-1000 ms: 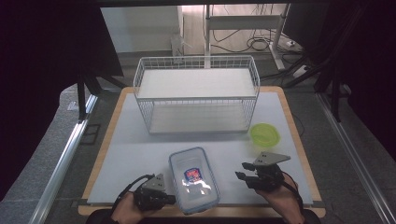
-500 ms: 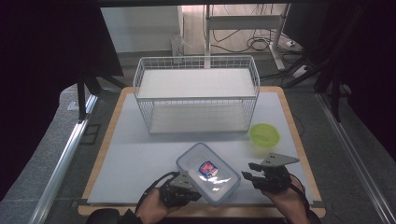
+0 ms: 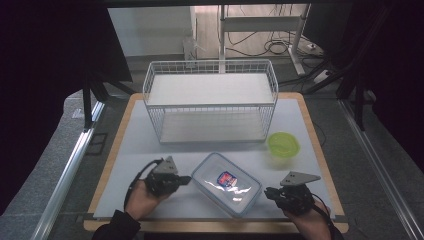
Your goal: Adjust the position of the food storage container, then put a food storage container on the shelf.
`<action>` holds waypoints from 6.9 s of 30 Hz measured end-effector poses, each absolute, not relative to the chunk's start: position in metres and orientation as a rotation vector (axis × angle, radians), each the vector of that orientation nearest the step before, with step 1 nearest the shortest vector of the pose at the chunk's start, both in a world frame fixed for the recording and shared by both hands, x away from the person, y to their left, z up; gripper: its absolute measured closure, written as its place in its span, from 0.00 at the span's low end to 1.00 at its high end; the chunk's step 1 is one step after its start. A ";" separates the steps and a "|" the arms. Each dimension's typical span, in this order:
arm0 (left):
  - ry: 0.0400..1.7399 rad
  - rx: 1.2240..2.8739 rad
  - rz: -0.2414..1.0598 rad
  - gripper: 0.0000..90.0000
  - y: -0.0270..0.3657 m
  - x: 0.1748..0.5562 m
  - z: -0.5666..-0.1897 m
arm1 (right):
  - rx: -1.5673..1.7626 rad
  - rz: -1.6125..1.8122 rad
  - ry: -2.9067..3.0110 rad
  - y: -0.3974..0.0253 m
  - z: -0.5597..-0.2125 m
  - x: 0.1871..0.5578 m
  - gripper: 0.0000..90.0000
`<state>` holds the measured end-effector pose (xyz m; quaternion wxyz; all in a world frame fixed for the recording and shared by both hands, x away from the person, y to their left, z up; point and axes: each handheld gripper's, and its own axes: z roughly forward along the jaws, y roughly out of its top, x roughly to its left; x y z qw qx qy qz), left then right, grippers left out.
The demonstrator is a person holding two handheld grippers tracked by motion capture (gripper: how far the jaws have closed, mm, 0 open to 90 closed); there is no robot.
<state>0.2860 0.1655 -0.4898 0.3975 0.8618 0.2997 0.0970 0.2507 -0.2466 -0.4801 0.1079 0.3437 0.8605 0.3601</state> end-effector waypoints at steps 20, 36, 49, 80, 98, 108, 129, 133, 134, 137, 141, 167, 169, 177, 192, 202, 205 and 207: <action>0.855 2.213 0.164 1.00 0.145 0.322 -0.514 | 1.069 0.994 2.534 -0.223 -0.488 0.276 0.96; 0.902 2.208 0.182 1.00 0.161 0.285 -0.511 | 1.013 1.011 2.541 -0.206 -0.493 0.321 1.00; 0.935 2.157 0.331 0.65 0.180 0.281 -0.507 | 0.960 1.060 2.459 -0.222 -0.477 0.310 0.76; 0.907 2.096 0.411 0.02 0.200 0.261 -0.519 | 0.893 1.219 2.498 -0.226 -0.477 0.298 0.08; 0.884 2.050 0.200 0.00 0.180 0.286 -0.496 | 0.913 1.221 2.592 -0.209 -0.471 0.306 0.02; 0.869 2.060 0.013 0.00 0.158 0.315 -0.508 | 1.004 1.197 2.686 -0.190 -0.477 0.328 0.04; 0.876 2.023 -0.234 0.18 0.160 0.314 -0.515 | 1.244 1.311 2.769 -0.197 -0.491 0.342 0.21; 0.886 2.038 -0.216 0.25 0.161 0.305 -0.511 | 1.233 1.324 2.770 -0.201 -0.490 0.334 0.27; 0.886 2.038 -0.216 0.28 0.161 0.305 -0.511 | 1.233 1.324 2.770 -0.201 -0.490 0.334 0.27; 0.884 1.988 -0.227 0.36 0.169 0.300 -0.512 | 1.243 1.372 2.748 -0.208 -0.489 0.329 0.35; 0.894 1.920 -0.266 0.47 0.176 0.304 -0.514 | 1.291 1.469 2.701 -0.217 -0.489 0.326 0.45; 0.920 1.883 -0.111 0.60 0.175 0.295 -0.501 | 1.278 1.576 2.543 -0.221 -0.482 0.316 0.57; 0.913 1.879 -0.104 0.60 0.176 0.295 -0.498 | 1.272 1.589 2.535 -0.221 -0.480 0.316 0.57; 0.888 1.842 -0.112 0.61 0.182 0.298 -0.488 | 1.236 1.638 2.499 -0.220 -0.468 0.317 0.58; 0.870 1.831 -0.040 0.61 0.190 0.304 -0.454 | 1.161 1.677 2.465 -0.212 -0.438 0.327 0.58; 0.875 1.818 -0.004 0.61 0.199 0.309 -0.426 | 1.119 1.713 2.453 -0.202 -0.413 0.340 0.58; 0.878 1.807 0.007 0.61 0.199 0.311 -0.418 | 1.103 1.710 2.449 -0.200 -0.403 0.343 0.58; 0.874 1.803 0.010 0.61 0.200 0.314 -0.412 | 1.091 1.711 2.438 -0.199 -0.392 0.346 0.58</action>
